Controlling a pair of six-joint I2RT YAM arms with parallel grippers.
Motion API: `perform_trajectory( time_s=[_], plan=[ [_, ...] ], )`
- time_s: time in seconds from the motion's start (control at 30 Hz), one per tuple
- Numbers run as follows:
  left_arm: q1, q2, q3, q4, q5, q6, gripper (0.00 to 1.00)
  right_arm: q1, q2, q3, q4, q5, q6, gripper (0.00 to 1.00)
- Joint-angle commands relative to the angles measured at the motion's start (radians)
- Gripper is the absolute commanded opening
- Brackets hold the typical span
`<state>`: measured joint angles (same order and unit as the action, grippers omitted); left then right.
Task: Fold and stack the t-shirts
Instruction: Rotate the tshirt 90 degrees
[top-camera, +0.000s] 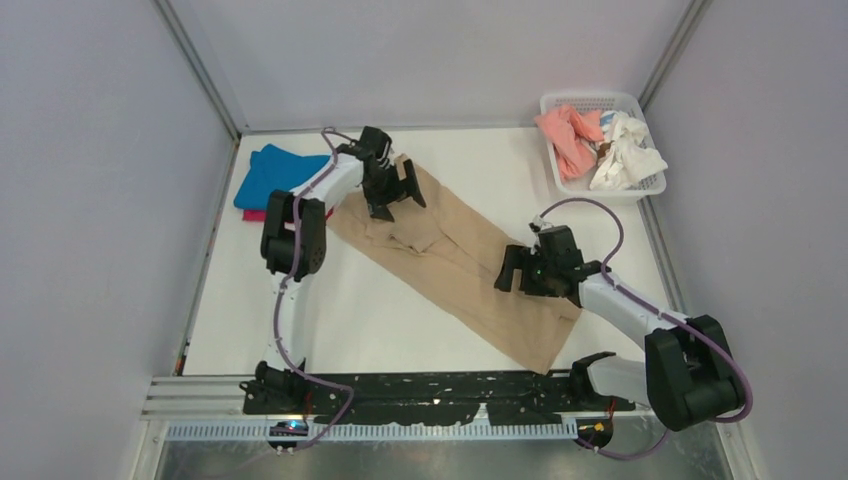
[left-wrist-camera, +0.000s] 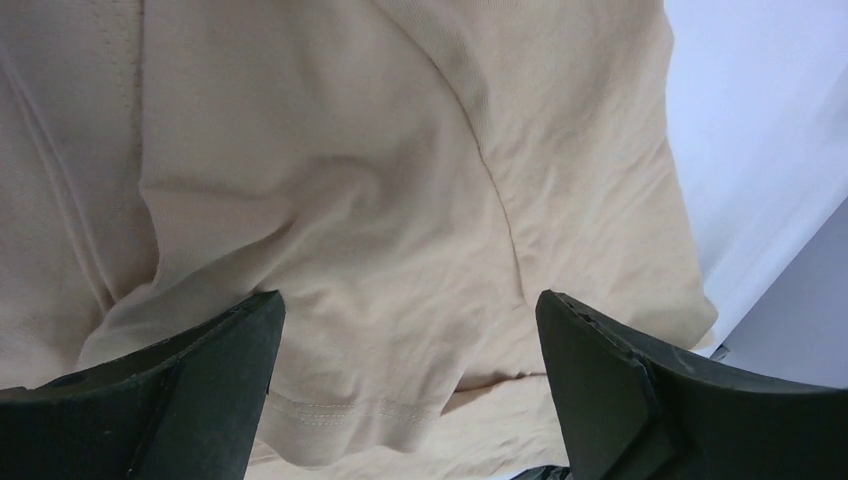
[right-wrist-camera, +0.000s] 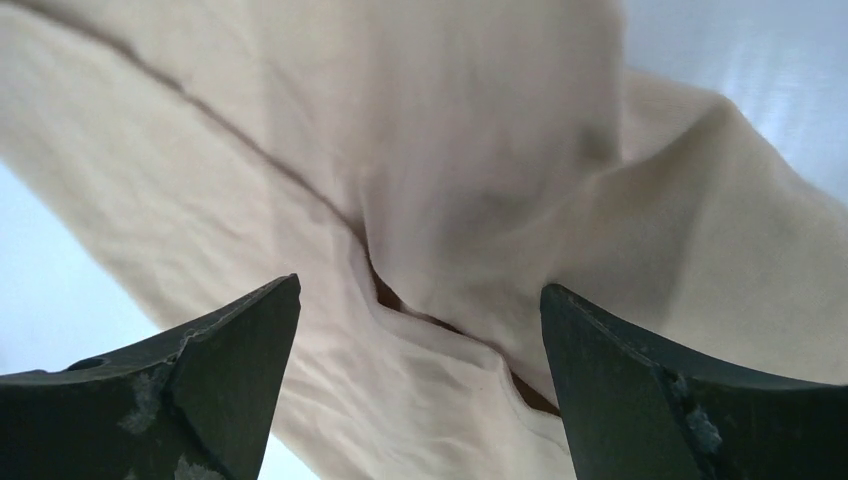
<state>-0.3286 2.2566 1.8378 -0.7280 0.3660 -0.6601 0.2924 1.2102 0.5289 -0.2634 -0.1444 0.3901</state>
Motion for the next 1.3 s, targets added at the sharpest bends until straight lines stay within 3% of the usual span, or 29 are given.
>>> perform_trajectory(
  time_s=[0.0,0.13,0.2,0.37,0.47,0.53,0.6,0.7,0.83,1.0,1.1,1.27],
  plan=[
    [0.007,0.082,0.175,-0.107,0.038,0.054,1.00,0.076,0.005,-0.042,-0.041,-0.247,-0.004,0.95],
    [0.009,0.270,0.492,-0.276,0.076,0.076,1.00,0.189,-0.006,-0.011,-0.109,-0.287,-0.006,0.95],
    [0.012,0.331,0.576,-0.257,0.129,0.053,1.00,0.257,-0.015,-0.007,-0.110,-0.323,-0.008,0.95],
    [0.020,0.361,0.580,-0.155,0.187,0.000,1.00,0.357,0.031,0.026,0.021,-0.459,0.023,0.95],
    [0.025,0.352,0.573,-0.075,0.208,-0.032,1.00,0.456,0.068,0.092,-0.009,-0.443,-0.011,0.95],
    [0.025,0.351,0.576,0.053,0.270,-0.088,1.00,0.492,0.059,0.152,-0.105,-0.350,-0.055,0.95],
    [0.025,0.345,0.575,0.133,0.301,-0.120,1.00,0.493,0.027,0.194,-0.224,-0.086,-0.065,0.95],
    [0.025,0.306,0.598,0.189,0.291,-0.134,1.00,0.493,-0.080,0.243,-0.365,0.187,-0.058,0.95],
    [0.026,0.194,0.594,0.229,0.307,-0.119,1.00,0.493,-0.178,0.251,-0.292,0.374,-0.043,0.95],
    [0.030,-0.084,0.433,0.067,0.221,0.077,1.00,0.486,-0.089,0.360,-0.154,0.444,-0.077,0.95],
    [0.032,-0.312,0.174,0.032,0.094,0.169,1.00,0.450,0.007,0.441,-0.092,0.445,-0.064,0.95],
    [0.061,-0.634,-0.272,0.088,-0.093,0.175,1.00,0.422,0.190,0.582,0.035,0.405,-0.100,0.95]
  ],
)
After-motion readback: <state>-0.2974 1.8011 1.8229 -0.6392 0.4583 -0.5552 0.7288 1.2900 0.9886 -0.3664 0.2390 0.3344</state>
